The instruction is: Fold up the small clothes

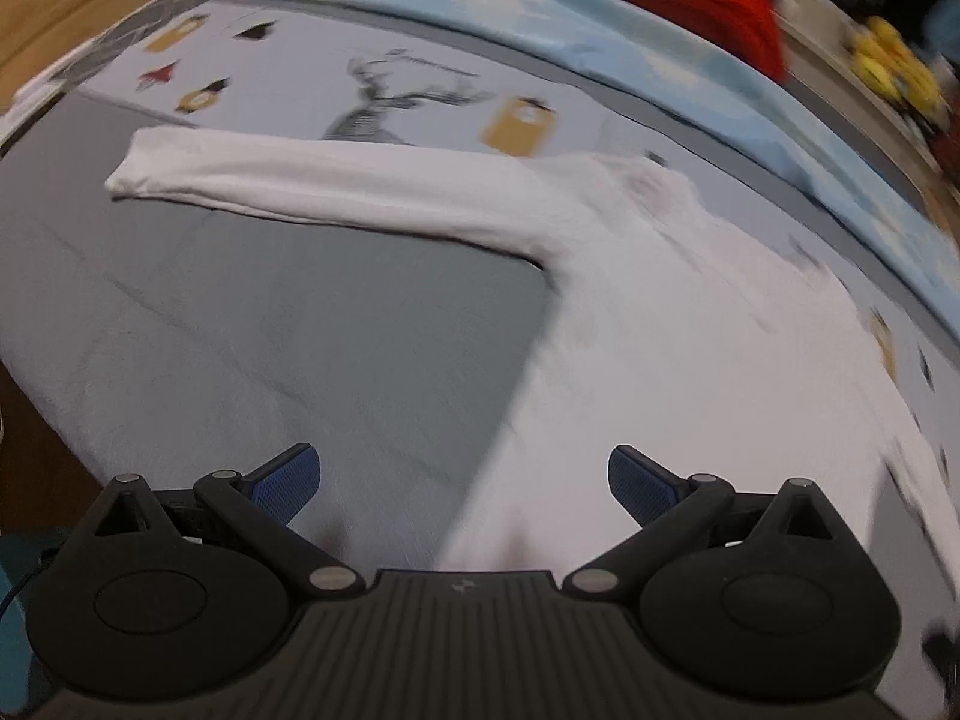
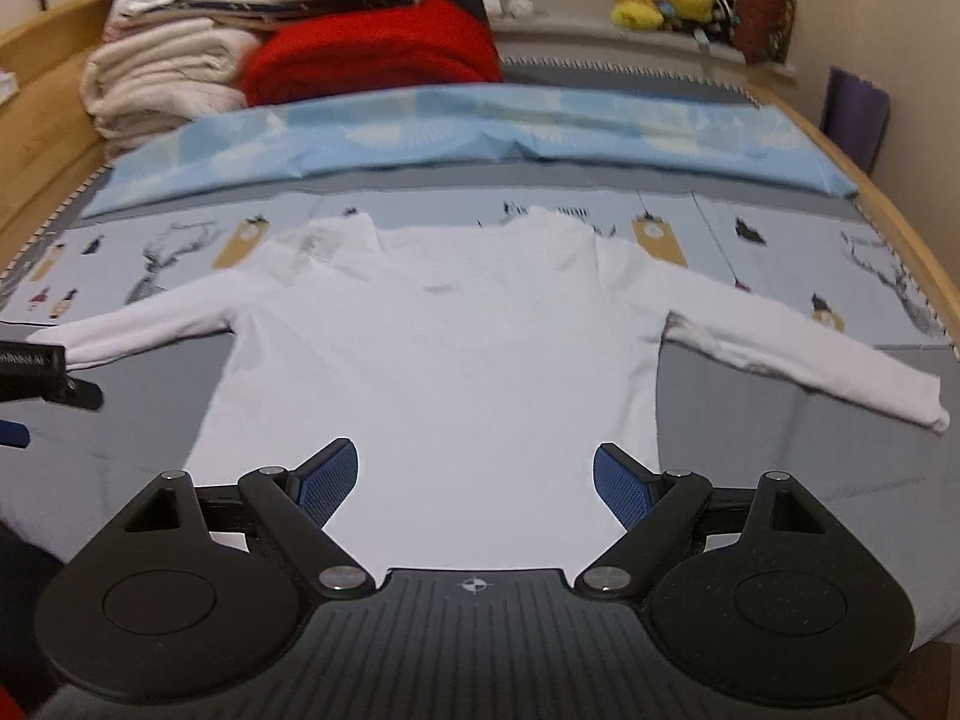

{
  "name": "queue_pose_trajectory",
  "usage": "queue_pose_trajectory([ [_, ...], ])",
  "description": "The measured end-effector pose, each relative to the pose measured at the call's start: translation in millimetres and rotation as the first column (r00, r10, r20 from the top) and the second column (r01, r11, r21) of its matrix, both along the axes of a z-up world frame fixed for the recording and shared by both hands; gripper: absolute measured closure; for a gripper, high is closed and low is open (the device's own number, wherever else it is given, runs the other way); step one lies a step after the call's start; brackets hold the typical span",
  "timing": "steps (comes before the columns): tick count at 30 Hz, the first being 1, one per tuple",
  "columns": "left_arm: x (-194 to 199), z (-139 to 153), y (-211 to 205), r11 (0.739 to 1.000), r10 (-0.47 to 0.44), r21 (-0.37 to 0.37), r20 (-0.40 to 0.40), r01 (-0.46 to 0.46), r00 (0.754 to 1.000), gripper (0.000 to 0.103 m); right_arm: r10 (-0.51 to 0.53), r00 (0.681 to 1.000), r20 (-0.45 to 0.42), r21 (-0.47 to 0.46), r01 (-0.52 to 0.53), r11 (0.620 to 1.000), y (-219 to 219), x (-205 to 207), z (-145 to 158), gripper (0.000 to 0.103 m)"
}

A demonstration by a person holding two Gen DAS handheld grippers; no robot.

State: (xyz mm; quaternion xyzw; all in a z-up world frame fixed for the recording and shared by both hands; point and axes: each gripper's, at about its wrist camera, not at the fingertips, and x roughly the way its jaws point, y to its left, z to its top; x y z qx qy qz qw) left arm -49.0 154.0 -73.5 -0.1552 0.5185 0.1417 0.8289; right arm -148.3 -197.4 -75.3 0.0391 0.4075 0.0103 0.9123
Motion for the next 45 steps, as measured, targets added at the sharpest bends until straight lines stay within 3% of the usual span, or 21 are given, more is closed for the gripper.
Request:
queue_pose_trajectory([
  [4, 40, -24, 57, 0.990, 0.137, 0.015, 0.040, -0.138, 0.990, 0.001, -0.026, 0.999, -0.044, -0.002, 0.026, 1.000, 2, 24, -20, 0.016],
  [7, 70, -44, 113, 0.967, 0.254, -0.001, 0.097, -0.255, 0.962, 0.001, -0.041, 0.996, -0.079, -0.032, 0.038, 0.999, 5, 43, -37, 0.016],
  [10, 95, -70, 183, 0.910, 0.416, -0.038, 0.102, -0.414, 0.904, 0.001, -0.046, 0.993, -0.107, -0.057, 0.040, 0.998, 11, 57, -51, 0.016],
  [13, 105, -96, 254, 0.819, 0.573, -0.111, 0.088, -0.564, 0.815, 0.001, -0.012, 0.990, -0.143, -0.087, 0.000, 0.996, 22, 67, -63, 0.017],
  [15, 108, -108, 288, 0.765, 0.640, -0.149, 0.082, -0.626, 0.764, 0.001, 0.008, 0.987, -0.160, -0.109, -0.026, 0.994, 29, 72, -70, 0.017],
  [17, 111, -118, 315, 0.728, 0.681, -0.179, 0.080, -0.662, 0.728, 0.001, 0.018, 0.985, -0.174, -0.127, -0.041, 0.991, 33, 77, -76, 0.017],
  [20, 123, -126, 336, 0.723, 0.686, -0.174, 0.071, -0.668, 0.724, 0.001, 0.012, 0.980, -0.197, -0.139, -0.040, 0.989, 36, 85, -83, 0.017],
  [24, 143, -127, 339, 0.719, 0.695, -0.083, 0.072, -0.690, 0.716, 0.003, 0.019, 0.978, -0.210, -0.139, -0.049, 0.989, 39, 95, -88, 0.017],
  [27, 149, -117, 327, 0.733, 0.678, -0.038, 0.115, -0.679, 0.726, 0.097, 0.040, 0.980, -0.194, -0.141, -0.069, 0.988, 39, 96, -89, 0.017],
  [28, 152, -109, 324, 0.726, 0.686, -0.049, 0.117, -0.686, 0.718, 0.099, 0.046, 0.981, -0.190, -0.139, -0.073, 0.988, 39, 95, -90, 0.017],
  [29, 154, -98, 316, 0.718, 0.693, -0.045, 0.145, -0.695, 0.707, 0.099, 0.050, 0.981, -0.186, -0.134, -0.076, 0.988, 37, 94, -90, 0.017],
  [30, 159, -85, 307, 0.733, 0.673, -0.037, 0.183, -0.679, 0.717, 0.099, 0.054, 0.981, -0.187, -0.123, -0.078, 0.989, 35, 93, -92, 0.017],
  [32, 177, -55, 276, 0.792, 0.594, -0.015, 0.253, -0.611, 0.764, 0.099, 0.046, 0.980, -0.195, -0.083, -0.064, 0.995, 27, 91, -96, 0.017],
  [35, 206, -6, 211, 0.881, 0.460, -0.076, 0.362, -0.466, 0.811, 0.099, 0.005, 0.976, -0.216, -0.028, -0.011, 1.000, 12, 88, -107, 0.017],
  [38, 231, 37, 109, 0.960, 0.278, -0.124, 0.469, -0.249, 0.838, 0.099, -0.031, 0.974, -0.224, 0.005, 0.033, 0.999, -2, 84, -116, 0.017],
  [39, 239, 44, 70, 0.976, 0.216, -0.127, 0.496, -0.175, 0.841, 0.099, -0.038, 0.974, -0.224, 0.014, 0.042, 0.999, -6, 83, -118, 0.017],
  [42, 246, 49, -58, 0.990, 0.020, -0.130, 0.547, 0.061, 0.837, 0.097, -0.055, 0.975, -0.214, 0.033, 0.064, 0.997, -22, 78, -119, 0.017],
  [44, 243, 25, -135, 0.971, -0.088, -0.144, 0.528, 0.191, 0.845, 0.054, -0.075, 0.976, -0.204, 0.028, 0.083, 0.996, -35, 74, -120, 0.017],
  [45, 242, 9, -163, 0.960, -0.145, -0.144, 0.479, 0.241, 0.866, 0.007, -0.086, 0.975, -0.203, 0.027, 0.093, 0.995, -41, 74, -121, 0.017],
])
